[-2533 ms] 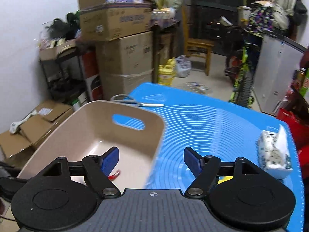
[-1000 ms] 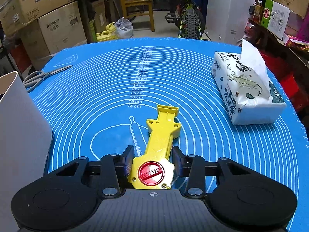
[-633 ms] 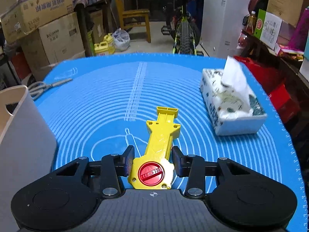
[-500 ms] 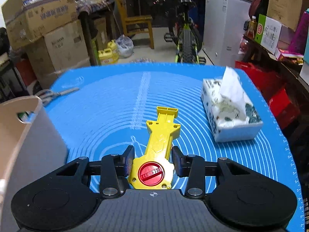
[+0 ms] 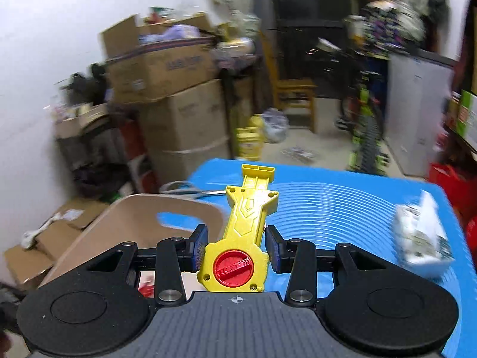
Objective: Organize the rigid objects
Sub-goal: 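Carry the yellow toy into the basket and open the right gripper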
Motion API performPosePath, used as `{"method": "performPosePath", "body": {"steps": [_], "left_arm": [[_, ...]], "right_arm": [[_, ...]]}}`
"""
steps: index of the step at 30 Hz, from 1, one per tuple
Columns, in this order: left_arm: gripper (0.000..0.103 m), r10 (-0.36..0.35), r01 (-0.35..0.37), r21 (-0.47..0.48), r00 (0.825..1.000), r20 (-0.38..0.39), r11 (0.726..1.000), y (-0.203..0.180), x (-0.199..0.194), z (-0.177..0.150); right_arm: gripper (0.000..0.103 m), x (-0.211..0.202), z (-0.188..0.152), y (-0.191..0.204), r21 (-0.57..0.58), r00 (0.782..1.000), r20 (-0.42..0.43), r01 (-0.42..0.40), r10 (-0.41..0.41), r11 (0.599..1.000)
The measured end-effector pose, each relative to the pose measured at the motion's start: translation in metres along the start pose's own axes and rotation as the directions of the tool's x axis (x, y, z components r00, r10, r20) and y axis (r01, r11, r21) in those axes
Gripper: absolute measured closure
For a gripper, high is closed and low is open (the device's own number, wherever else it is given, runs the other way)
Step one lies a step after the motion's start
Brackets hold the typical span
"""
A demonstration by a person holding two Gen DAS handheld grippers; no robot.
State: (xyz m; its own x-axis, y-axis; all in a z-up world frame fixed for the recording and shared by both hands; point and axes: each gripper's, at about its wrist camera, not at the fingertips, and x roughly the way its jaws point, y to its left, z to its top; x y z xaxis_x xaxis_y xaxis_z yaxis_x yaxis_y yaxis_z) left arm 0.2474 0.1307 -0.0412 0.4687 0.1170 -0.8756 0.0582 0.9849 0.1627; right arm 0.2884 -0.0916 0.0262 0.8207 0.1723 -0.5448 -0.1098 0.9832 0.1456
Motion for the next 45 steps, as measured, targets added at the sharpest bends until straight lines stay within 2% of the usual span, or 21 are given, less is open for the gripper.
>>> {"method": "performPosePath", "body": {"steps": [5,10,18,27,35,37,39,45], "left_arm": [[0.087,0.000,0.000,0.000,1.000,0.000,1.000,0.000,0.000,0.000],[0.087,-0.002,0.002,-0.001,1.000,0.000,1.000,0.001,0.000,0.000],[0.087,-0.002,0.002,0.000,1.000,0.000,1.000,0.001,-0.001,0.000],[0.087,-0.002,0.002,-0.001,1.000,-0.001,1.000,0.001,0.000,0.000],[0.087,0.000,0.000,0.000,1.000,-0.001,1.000,0.001,-0.001,0.001],[0.087,0.000,0.000,0.001,1.000,0.000,1.000,0.001,-0.001,0.001],[0.087,0.002,-0.002,0.001,1.000,-0.001,1.000,0.000,-0.001,0.002],[0.087,0.005,-0.005,0.002,1.000,-0.001,1.000,-0.001,0.000,0.003]], "right_arm": [[0.056,0.011,-0.010,0.049,-0.097,0.995,-0.046,-0.092,0.088,0.991],[0.056,0.022,-0.025,0.089,-0.196,0.987,-0.105,-0.137,0.118,0.971],[0.056,0.042,-0.048,0.119,-0.284,0.970,-0.223,-0.158,0.095,0.946],[0.055,0.062,-0.061,0.128,-0.337,0.943,-0.331,-0.159,0.042,0.928],[0.054,0.065,-0.055,0.121,-0.302,0.939,-0.340,-0.159,0.050,0.940],[0.047,0.059,-0.052,0.117,-0.293,0.942,-0.330,-0.163,0.060,0.942],[0.035,0.054,-0.048,0.116,-0.287,0.950,-0.307,-0.153,0.061,0.945],[0.035,0.035,-0.030,0.100,-0.253,0.969,-0.239,-0.122,0.060,0.960]]}}
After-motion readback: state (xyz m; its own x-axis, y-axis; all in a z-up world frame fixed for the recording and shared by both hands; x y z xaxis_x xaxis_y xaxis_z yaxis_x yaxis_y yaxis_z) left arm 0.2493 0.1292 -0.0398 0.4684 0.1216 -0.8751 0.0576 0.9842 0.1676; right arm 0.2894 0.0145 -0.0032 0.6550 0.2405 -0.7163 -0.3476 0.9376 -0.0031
